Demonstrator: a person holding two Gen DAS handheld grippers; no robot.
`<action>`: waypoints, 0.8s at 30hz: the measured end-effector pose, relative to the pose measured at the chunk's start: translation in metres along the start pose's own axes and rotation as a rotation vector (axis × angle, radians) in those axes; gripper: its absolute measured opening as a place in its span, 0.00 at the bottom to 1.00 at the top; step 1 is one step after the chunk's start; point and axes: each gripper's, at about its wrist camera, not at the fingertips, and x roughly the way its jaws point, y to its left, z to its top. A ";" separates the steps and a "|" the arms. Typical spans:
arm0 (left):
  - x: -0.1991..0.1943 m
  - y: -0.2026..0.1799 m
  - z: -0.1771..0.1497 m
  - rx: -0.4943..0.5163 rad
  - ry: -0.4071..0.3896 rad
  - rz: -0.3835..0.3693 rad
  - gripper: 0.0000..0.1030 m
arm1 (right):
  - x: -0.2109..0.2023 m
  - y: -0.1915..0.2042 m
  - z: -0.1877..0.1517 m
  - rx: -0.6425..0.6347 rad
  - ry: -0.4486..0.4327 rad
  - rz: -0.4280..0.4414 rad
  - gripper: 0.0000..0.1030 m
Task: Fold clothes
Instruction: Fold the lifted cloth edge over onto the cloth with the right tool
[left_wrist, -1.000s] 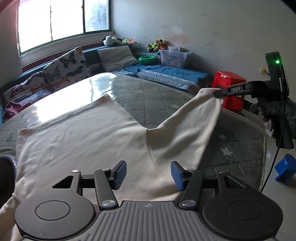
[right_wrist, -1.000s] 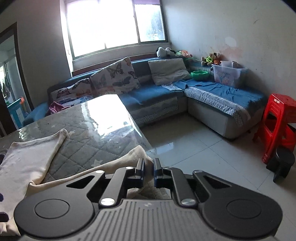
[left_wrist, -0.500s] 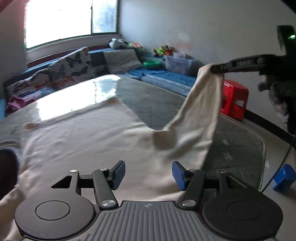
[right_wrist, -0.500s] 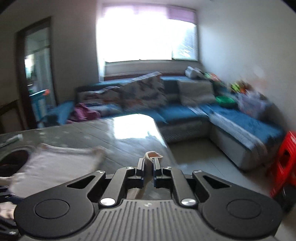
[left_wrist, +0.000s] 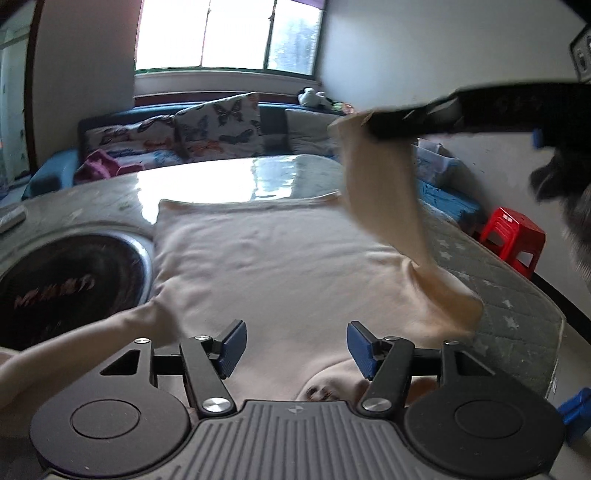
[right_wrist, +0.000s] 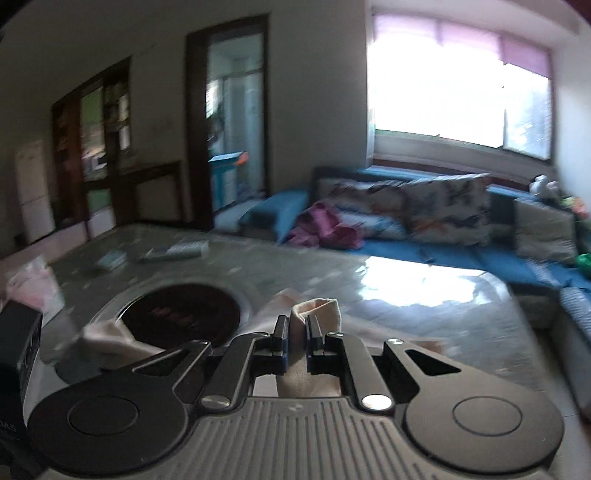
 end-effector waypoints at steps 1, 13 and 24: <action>-0.001 0.002 -0.001 -0.005 0.000 0.003 0.62 | 0.009 0.008 -0.002 0.000 0.019 0.018 0.08; -0.017 0.022 -0.009 -0.043 -0.004 0.045 0.62 | 0.012 -0.007 -0.043 0.034 0.138 -0.006 0.18; -0.011 0.016 0.000 -0.030 -0.010 0.060 0.62 | -0.007 -0.047 -0.119 0.107 0.261 -0.095 0.18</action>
